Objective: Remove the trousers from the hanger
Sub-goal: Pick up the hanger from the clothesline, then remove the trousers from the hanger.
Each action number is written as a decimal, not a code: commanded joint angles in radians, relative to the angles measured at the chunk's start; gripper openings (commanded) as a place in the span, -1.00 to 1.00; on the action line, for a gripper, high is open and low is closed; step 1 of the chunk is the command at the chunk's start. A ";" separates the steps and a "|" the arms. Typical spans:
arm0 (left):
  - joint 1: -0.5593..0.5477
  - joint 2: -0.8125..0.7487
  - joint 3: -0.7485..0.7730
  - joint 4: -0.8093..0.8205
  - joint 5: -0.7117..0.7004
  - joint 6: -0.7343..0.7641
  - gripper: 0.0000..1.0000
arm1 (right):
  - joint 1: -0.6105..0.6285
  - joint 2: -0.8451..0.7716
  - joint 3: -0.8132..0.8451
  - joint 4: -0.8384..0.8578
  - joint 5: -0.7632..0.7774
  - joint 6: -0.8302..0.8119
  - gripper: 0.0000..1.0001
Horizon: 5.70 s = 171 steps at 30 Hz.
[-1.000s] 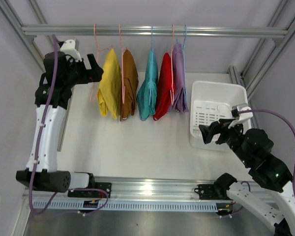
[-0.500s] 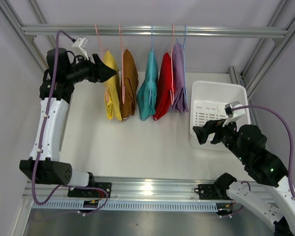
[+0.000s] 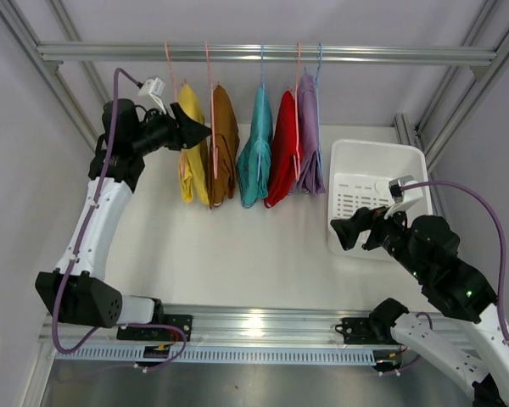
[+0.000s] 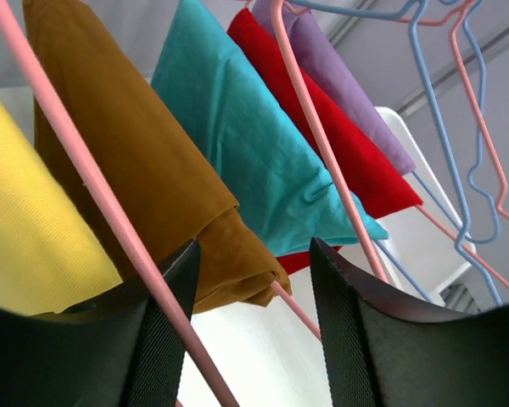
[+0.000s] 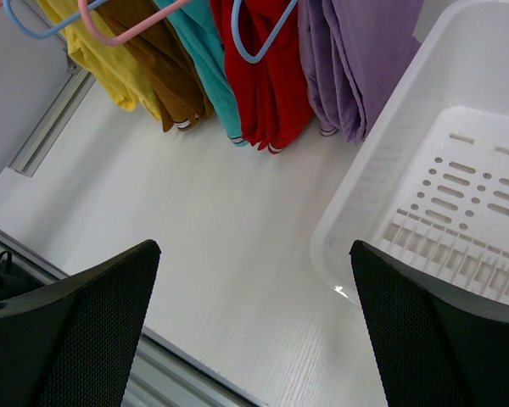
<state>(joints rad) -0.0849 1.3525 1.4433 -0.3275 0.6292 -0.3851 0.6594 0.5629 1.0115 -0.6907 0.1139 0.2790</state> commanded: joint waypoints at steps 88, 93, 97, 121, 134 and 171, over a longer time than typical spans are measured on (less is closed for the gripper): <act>-0.088 -0.705 -0.290 -0.012 -0.799 -0.103 -0.99 | 0.054 0.201 0.229 0.062 -0.129 -0.055 0.99; -0.141 -0.722 -0.333 -0.021 -0.924 -0.064 -0.99 | 0.222 0.399 0.393 0.138 -0.018 -0.121 0.99; -0.167 -0.728 -0.385 -0.030 -0.994 -0.054 -0.99 | 0.434 0.590 0.568 0.172 0.096 -0.195 0.99; -0.184 -0.773 -0.483 -0.097 -1.158 -0.028 -0.99 | 0.689 0.959 0.206 0.825 0.170 -0.274 0.74; -0.184 -0.739 -0.478 -0.119 -1.137 -0.051 -0.99 | 0.586 1.235 0.384 0.982 -0.014 -0.166 0.35; -0.185 -0.690 -0.472 -0.125 -1.060 -0.054 -0.99 | 0.427 1.585 0.751 1.007 -0.206 -0.093 0.58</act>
<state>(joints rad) -0.2619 0.6704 0.9436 -0.5484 -0.4576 -0.4362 1.0943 2.1155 1.6764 0.3115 -0.1421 0.2230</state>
